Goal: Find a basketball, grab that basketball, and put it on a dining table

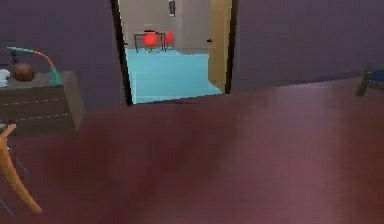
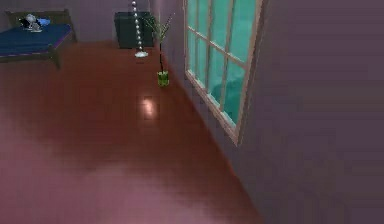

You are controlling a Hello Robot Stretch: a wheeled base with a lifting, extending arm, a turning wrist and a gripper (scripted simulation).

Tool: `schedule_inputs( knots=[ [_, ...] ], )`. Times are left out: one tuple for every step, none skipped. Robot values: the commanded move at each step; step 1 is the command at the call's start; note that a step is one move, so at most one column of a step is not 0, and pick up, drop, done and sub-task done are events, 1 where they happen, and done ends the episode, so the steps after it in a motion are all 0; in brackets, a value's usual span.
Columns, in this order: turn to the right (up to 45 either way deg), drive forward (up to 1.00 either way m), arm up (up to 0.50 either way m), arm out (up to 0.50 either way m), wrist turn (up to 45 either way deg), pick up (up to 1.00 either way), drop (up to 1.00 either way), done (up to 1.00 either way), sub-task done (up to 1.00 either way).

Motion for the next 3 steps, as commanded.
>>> schedule_inputs(
  knots=[
    [0.0,0.05,0.00,0.00,0.0,0.00,0.00,0.00,0.00],
    [-15.0,0.00,0.00,0.00,0.0,0.00,0.00,0.00,0.00],
    [0.0,0.50,0.00,0.00,0.0,0.00,0.00,0.00,0.00]
  ],
)
